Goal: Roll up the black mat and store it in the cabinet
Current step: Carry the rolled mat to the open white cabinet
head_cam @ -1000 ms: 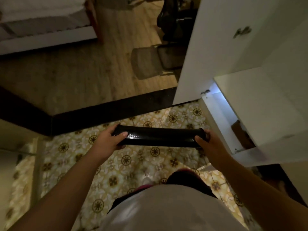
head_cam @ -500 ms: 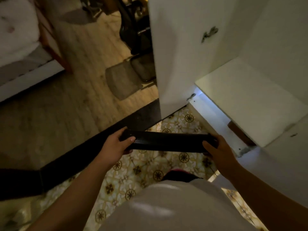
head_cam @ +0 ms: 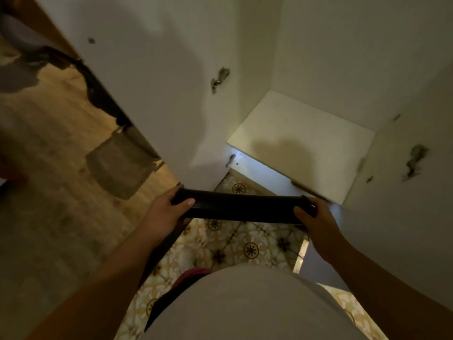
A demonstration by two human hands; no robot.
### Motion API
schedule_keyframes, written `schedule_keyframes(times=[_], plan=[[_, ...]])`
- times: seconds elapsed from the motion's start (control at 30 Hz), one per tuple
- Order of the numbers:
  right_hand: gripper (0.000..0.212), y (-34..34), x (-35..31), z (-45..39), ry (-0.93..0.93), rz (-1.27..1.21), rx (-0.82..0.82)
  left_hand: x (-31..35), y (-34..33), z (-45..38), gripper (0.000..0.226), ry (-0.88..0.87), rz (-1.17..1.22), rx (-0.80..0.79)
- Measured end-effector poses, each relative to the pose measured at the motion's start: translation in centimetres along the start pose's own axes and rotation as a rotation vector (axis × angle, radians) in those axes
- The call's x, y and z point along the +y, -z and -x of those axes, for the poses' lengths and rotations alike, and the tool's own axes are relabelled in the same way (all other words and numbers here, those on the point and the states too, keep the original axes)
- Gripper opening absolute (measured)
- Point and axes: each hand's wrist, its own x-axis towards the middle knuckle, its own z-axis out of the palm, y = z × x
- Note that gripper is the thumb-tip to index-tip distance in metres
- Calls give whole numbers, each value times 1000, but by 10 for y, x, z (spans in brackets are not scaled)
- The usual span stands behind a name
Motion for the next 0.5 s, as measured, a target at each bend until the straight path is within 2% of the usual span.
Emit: schedule_keyframes(times=[0.13,0.27,0.5], plan=[[32,14,1,3,0,-37,111,14,-11,-49,27,-15,-13,-122],[23,13,-8,10,53,-98,230,36,-21,-95,26,-54,-78,-281],[23,-19,-23,18,75,-192,431,76,-29,-168,45,-89,-197,-510]])
